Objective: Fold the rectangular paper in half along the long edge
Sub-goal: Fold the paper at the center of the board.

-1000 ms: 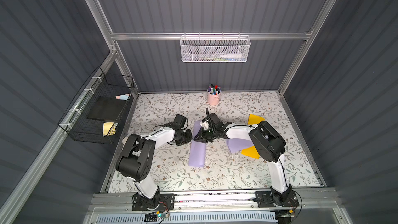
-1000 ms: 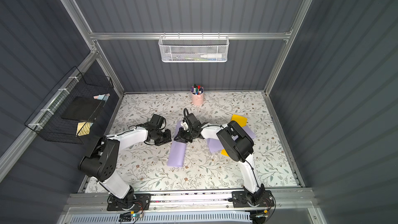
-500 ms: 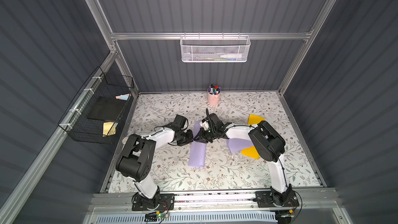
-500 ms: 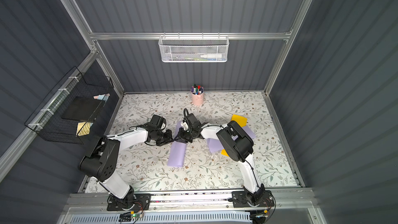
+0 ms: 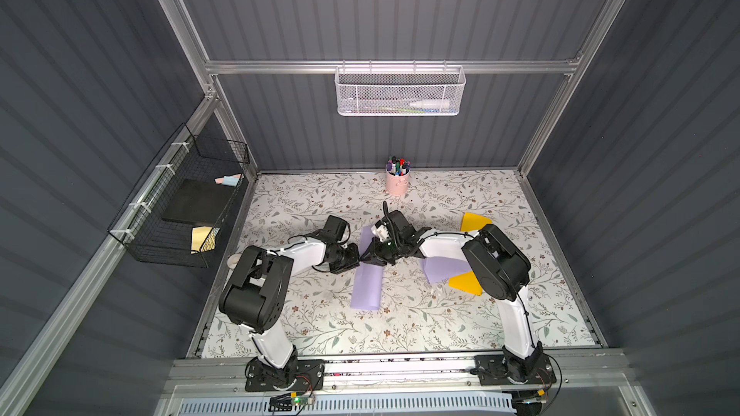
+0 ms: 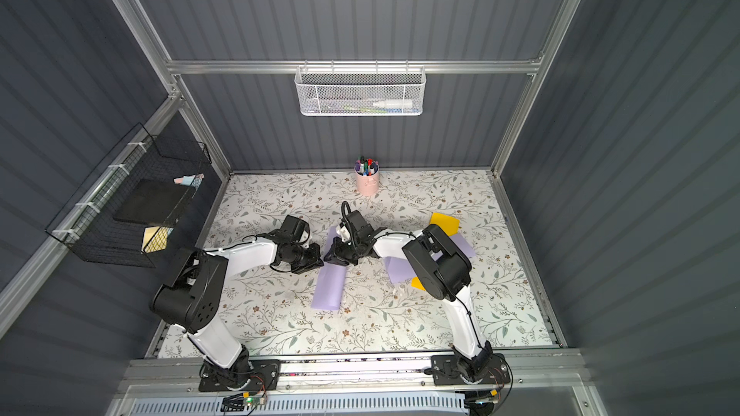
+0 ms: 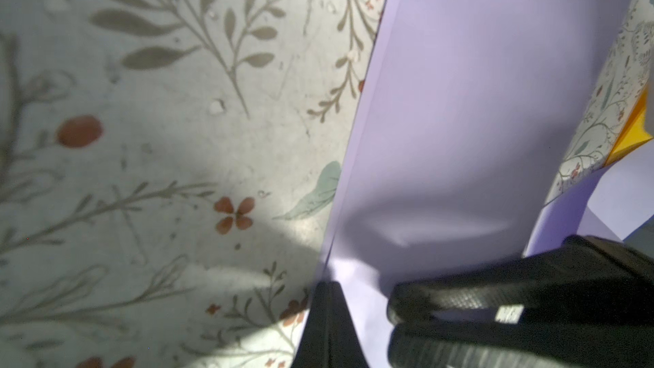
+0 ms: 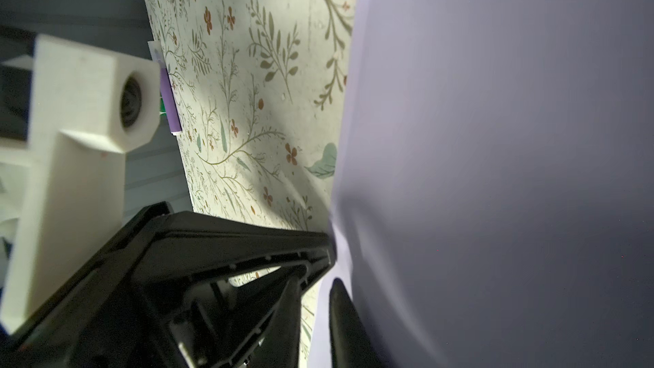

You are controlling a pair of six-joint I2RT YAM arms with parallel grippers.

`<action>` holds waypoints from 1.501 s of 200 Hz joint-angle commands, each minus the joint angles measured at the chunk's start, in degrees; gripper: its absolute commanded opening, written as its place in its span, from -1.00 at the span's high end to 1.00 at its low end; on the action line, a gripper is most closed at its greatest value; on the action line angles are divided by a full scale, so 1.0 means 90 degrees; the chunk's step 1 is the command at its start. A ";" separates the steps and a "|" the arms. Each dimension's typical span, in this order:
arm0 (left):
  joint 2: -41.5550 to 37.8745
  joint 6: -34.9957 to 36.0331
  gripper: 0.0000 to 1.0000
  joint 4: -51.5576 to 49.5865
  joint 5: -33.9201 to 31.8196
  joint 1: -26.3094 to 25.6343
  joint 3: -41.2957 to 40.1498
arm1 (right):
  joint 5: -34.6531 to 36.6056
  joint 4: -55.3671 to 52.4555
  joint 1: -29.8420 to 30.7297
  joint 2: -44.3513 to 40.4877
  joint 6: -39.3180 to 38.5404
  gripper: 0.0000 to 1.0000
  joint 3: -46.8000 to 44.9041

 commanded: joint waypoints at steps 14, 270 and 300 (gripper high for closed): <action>0.0196 0.0041 0.97 -0.0135 -0.0074 -0.0015 -0.0146 | -0.0076 -0.0005 -0.0002 0.0161 0.0073 0.62 -0.0029; 0.0317 0.0201 1.00 -0.0427 -0.0224 -0.0017 -0.0152 | -0.0744 -0.0060 -0.1028 -0.0879 -0.0338 0.52 -0.0860; 0.0313 0.0200 1.00 -0.0434 -0.0225 -0.0017 -0.0147 | -0.0822 0.0054 -0.1023 -0.0586 -0.0270 0.59 -0.0718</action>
